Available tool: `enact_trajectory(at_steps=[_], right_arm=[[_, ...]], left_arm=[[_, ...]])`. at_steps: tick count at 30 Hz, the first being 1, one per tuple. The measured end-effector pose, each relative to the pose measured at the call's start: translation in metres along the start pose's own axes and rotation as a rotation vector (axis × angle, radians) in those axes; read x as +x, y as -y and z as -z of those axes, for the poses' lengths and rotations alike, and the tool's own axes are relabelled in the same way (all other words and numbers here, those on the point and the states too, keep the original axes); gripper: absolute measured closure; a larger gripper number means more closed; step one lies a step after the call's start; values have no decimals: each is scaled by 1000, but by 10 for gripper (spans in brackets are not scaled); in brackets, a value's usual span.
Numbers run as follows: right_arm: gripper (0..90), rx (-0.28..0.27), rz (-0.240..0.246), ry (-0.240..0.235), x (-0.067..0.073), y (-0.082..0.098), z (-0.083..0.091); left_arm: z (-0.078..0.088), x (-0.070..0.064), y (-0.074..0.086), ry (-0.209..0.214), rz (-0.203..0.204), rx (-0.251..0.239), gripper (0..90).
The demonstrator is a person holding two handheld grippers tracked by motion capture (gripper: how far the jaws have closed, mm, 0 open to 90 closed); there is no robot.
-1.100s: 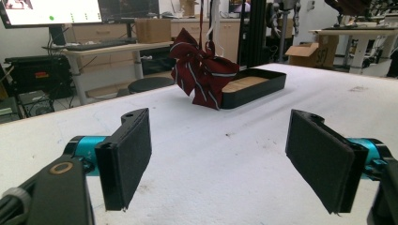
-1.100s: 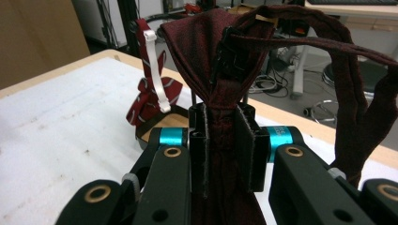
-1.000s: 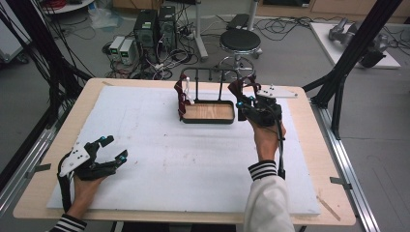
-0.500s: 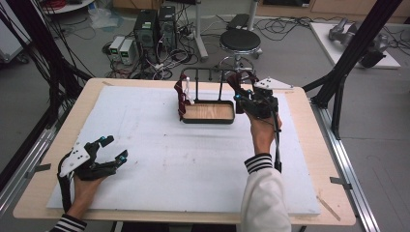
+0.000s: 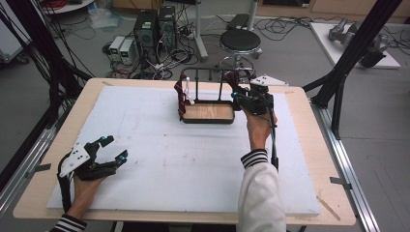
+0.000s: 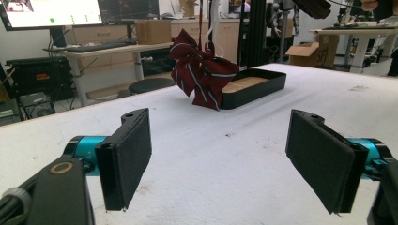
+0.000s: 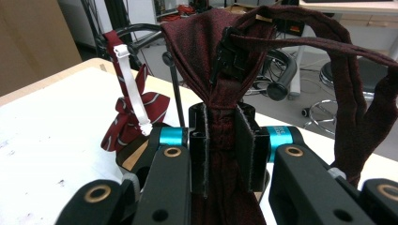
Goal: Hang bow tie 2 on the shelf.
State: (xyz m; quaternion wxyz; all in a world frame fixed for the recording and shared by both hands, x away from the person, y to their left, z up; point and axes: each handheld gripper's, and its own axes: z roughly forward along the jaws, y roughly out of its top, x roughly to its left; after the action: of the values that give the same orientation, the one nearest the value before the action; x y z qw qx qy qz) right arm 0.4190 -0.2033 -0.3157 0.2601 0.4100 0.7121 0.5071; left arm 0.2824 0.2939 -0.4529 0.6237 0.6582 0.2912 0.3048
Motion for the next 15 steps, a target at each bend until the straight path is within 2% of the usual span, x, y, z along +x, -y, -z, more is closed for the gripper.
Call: enact_trajectory(at_steps=[15], right_arm=[[768,25,-24,5,-7,3,-18]], left_arm=[[0,0,0,-1,-1,0,230]])
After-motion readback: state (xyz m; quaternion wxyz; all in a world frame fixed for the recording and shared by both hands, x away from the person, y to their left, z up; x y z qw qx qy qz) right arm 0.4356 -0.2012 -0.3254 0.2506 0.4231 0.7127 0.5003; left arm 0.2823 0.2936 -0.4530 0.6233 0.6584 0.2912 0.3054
